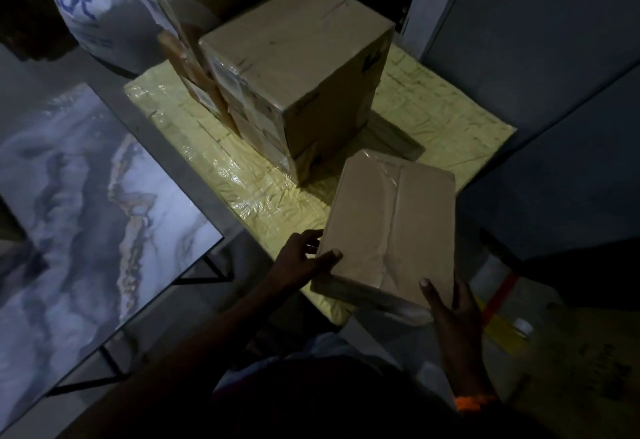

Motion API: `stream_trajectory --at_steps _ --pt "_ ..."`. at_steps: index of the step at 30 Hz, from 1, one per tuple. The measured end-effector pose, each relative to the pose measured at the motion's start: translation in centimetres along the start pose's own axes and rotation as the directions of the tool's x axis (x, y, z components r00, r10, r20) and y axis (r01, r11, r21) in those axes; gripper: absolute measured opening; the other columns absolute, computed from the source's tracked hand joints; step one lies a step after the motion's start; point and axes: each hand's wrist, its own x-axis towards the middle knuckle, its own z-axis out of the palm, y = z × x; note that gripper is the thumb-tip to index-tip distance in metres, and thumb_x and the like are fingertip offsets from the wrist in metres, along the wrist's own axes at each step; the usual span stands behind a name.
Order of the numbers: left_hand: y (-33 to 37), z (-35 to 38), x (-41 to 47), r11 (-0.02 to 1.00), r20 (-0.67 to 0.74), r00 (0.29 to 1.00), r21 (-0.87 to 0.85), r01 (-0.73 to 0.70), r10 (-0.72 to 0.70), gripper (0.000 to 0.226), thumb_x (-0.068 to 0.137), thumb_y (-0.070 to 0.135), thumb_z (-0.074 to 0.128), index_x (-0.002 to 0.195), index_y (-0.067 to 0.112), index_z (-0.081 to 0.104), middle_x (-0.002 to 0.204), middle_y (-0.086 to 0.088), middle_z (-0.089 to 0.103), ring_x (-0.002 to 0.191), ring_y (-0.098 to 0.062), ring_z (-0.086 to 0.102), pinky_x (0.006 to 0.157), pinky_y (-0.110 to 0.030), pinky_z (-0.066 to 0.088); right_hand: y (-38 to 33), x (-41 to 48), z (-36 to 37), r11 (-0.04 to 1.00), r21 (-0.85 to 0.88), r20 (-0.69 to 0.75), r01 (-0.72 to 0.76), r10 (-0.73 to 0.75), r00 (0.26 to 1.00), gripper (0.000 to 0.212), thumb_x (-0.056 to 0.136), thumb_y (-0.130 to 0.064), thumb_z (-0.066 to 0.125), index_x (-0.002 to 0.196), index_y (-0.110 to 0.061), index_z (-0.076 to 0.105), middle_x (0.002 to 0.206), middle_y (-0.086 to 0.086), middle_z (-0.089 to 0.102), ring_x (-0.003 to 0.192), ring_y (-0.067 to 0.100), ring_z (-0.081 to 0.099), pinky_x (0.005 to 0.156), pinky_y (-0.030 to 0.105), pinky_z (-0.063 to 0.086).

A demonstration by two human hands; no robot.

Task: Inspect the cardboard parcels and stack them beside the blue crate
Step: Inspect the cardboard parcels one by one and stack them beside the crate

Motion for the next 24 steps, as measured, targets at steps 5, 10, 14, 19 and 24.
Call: stream_trajectory --at_steps 5,10,14,19,24 --pt "-0.9 -2.5 -6.1 0.984 0.135 0.991 -0.173 0.037 -0.014 0.075 0.071 0.053 0.088 0.128 0.015 0.058 0.136 0.007 0.062 0.121 -0.009 0.064 0.094 -0.037 0.059 -0.3 -6.2 -1.7 0.981 -0.188 -0.01 0.041 -0.044 0.999 0.049 0.085 -0.063 0.075 0.128 -0.041 0.066 0.123 -0.012 0.07 0.117 0.019 0.064 0.1 0.036 0.055" --pt "-2.4 -8.4 -13.7 1.0 0.102 0.995 0.006 -0.022 0.021 0.073 0.062 0.073 0.082 0.113 0.024 0.066 0.114 0.01 0.073 0.104 -0.007 0.071 0.085 -0.035 0.06 -4.8 -12.6 2.6 0.977 -0.051 -0.039 0.209 -0.211 0.977 0.03 0.095 -0.017 0.072 0.126 -0.017 0.069 0.125 -0.004 0.072 0.112 0.001 0.066 0.087 0.014 0.052" --pt "-4.9 -13.3 -20.1 0.99 -0.066 0.997 -0.135 -0.04 0.031 0.06 0.065 0.055 0.09 0.108 0.018 0.068 0.107 0.006 0.076 0.099 -0.007 0.072 0.078 -0.025 0.059 -7.1 -16.8 7.9 0.964 0.017 0.032 0.266 -0.267 0.963 0.032 0.095 -0.017 0.072 0.127 -0.024 0.069 0.125 0.0 0.071 0.113 0.013 0.068 0.088 0.022 0.056" --pt "-8.5 -20.5 -25.3 0.959 -0.366 0.931 -0.258 -0.116 0.014 0.053 0.073 0.042 0.09 0.109 0.012 0.064 0.106 0.005 0.074 0.099 -0.002 0.07 0.075 -0.018 0.055 -9.0 -19.2 17.4 0.941 0.041 0.208 0.335 -0.336 0.919 0.044 0.091 -0.03 0.078 0.134 -0.029 0.066 0.131 0.001 0.068 0.115 0.014 0.068 0.089 0.025 0.057" --pt "-12.7 -27.4 -27.1 0.94 -0.604 0.797 -0.283 -0.192 -0.019 0.052 0.082 0.032 0.08 0.127 0.013 0.06 0.126 0.006 0.066 0.118 -0.004 0.062 0.077 -0.008 0.051 -11.5 -19.0 28.2 0.92 0.041 0.474 0.391 -0.362 0.802 0.062 0.084 -0.046 0.077 0.141 -0.027 0.062 0.13 -0.008 0.07 0.118 0.012 0.067 0.1 0.038 0.056"
